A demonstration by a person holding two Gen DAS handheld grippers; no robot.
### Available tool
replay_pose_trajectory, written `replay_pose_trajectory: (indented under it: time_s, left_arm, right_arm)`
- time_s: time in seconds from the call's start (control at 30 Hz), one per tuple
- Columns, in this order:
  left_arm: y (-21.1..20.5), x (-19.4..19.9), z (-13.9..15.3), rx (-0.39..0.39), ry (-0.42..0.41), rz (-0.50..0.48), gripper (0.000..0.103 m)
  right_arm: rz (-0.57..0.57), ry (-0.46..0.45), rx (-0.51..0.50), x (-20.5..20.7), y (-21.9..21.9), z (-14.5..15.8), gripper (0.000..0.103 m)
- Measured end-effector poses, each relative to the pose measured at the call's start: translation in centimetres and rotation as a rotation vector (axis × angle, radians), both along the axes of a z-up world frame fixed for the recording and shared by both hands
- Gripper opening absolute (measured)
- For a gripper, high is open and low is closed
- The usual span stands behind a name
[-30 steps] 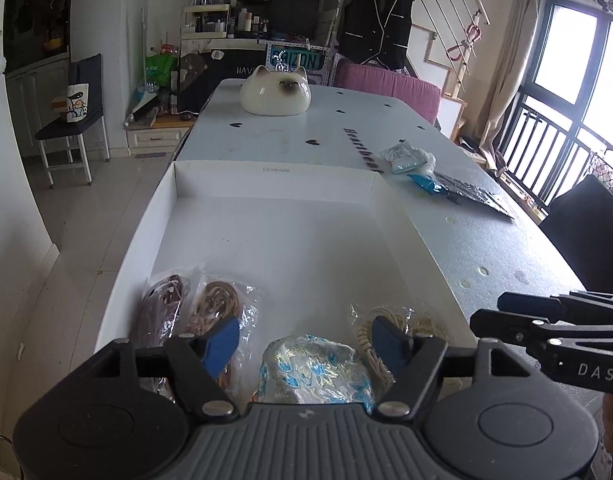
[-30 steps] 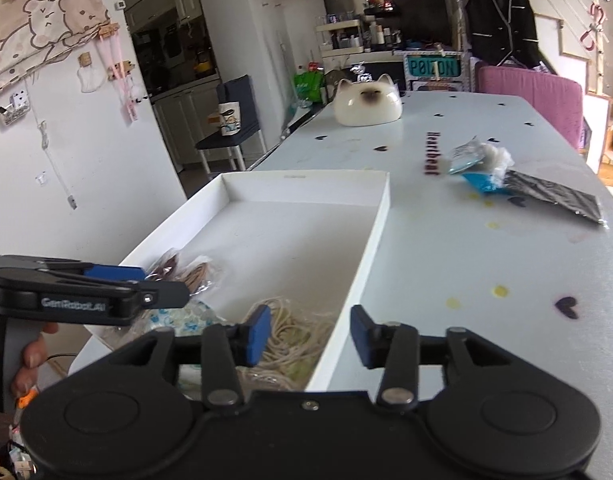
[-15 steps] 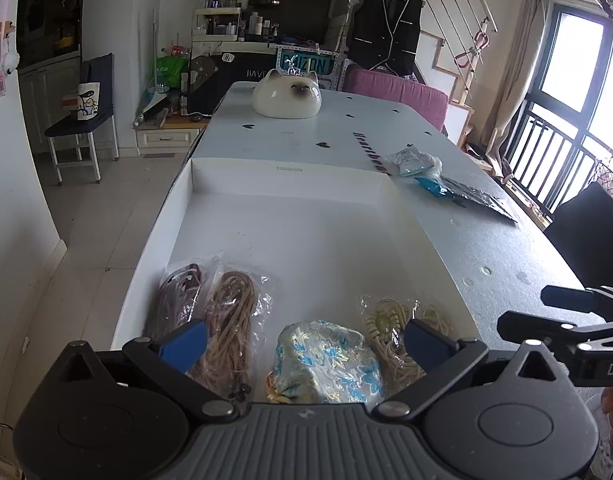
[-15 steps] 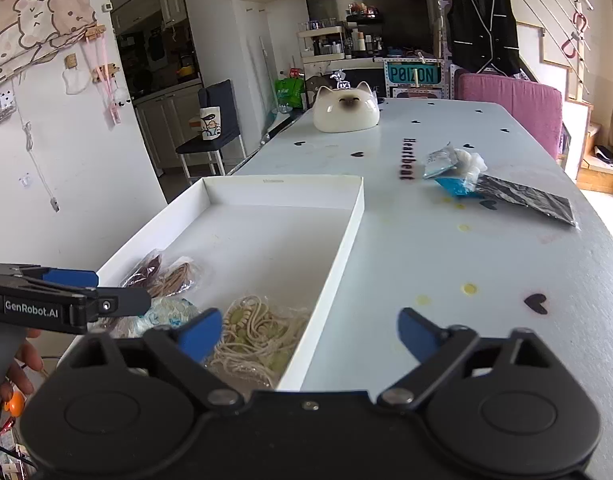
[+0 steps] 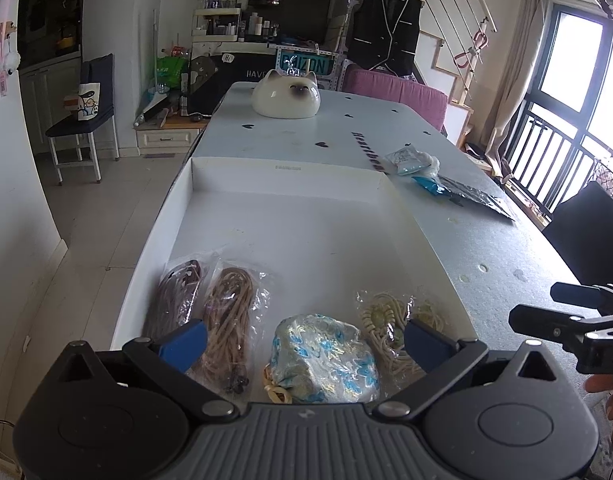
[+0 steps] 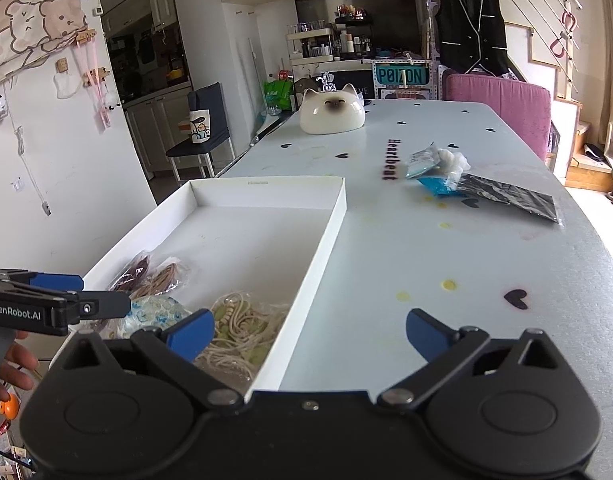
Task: Organize soft objects
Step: 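Raise both open grippers out of the box and move toward the remaining packets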
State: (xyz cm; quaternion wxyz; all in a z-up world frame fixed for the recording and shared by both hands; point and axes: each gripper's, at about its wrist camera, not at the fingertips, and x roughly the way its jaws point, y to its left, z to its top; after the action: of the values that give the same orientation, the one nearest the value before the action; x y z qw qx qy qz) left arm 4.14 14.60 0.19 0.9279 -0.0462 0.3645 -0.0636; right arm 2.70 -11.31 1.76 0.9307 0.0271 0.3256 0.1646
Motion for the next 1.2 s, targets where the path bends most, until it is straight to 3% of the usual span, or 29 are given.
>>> replay_pose_trajectory:
  time_s: [0.47, 1.2]
  left_arm:
    - [-3.0, 1.2, 0.7, 0.004, 0.018, -0.026, 0.103]
    - [-12.3, 8.2, 2.2, -0.005, -0.029, -0.143, 0.103]
  right_arm:
    - [-0.040, -0.018, 0.004, 0.9, -3.2, 0.2, 0.103]
    - [-0.196, -0.101, -0.039, 5.2, -12.3, 1.1, 0.103]
